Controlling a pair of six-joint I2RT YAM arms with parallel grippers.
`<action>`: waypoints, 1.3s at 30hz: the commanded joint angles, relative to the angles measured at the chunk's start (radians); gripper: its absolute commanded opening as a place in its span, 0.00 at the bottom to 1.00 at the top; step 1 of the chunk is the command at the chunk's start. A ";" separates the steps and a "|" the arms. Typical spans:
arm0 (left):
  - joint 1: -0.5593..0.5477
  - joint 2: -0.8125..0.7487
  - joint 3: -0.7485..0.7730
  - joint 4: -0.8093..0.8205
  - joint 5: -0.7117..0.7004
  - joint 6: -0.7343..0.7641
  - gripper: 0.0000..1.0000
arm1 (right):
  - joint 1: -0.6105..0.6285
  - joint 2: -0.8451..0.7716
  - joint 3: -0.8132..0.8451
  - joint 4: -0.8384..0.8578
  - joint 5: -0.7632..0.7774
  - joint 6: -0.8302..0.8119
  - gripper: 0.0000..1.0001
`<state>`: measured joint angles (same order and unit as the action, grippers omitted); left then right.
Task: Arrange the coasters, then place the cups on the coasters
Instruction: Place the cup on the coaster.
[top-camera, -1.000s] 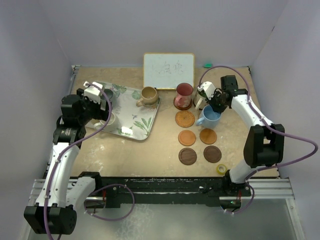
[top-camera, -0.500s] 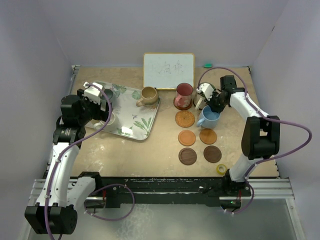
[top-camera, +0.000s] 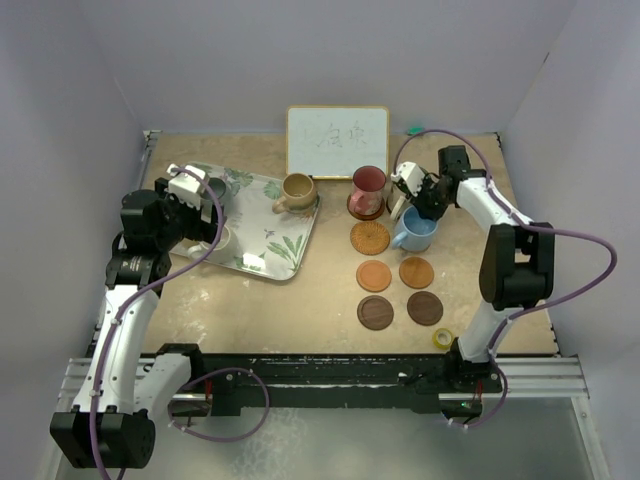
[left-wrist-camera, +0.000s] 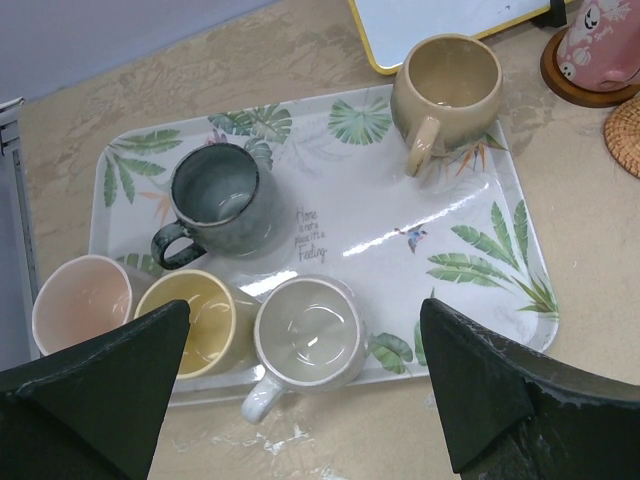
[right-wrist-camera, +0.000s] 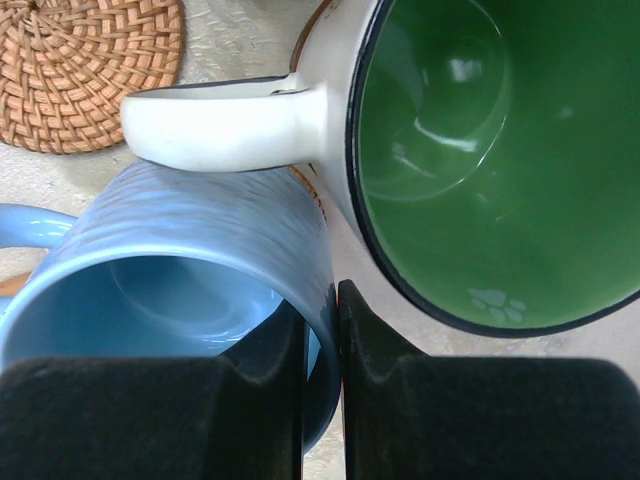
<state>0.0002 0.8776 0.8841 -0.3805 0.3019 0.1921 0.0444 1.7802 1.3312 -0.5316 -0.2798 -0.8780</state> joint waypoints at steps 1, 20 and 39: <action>0.012 -0.005 -0.007 0.051 0.030 0.012 0.94 | -0.005 -0.004 0.079 -0.001 -0.044 -0.017 0.00; 0.024 -0.010 -0.011 0.051 0.049 0.006 0.94 | -0.006 0.038 0.088 -0.021 -0.037 -0.057 0.00; 0.027 -0.016 -0.017 0.054 0.061 0.006 0.94 | -0.006 0.032 0.085 -0.022 0.008 -0.052 0.20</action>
<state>0.0196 0.8768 0.8707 -0.3801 0.3386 0.1940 0.0433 1.8416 1.3636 -0.5507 -0.2756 -0.9211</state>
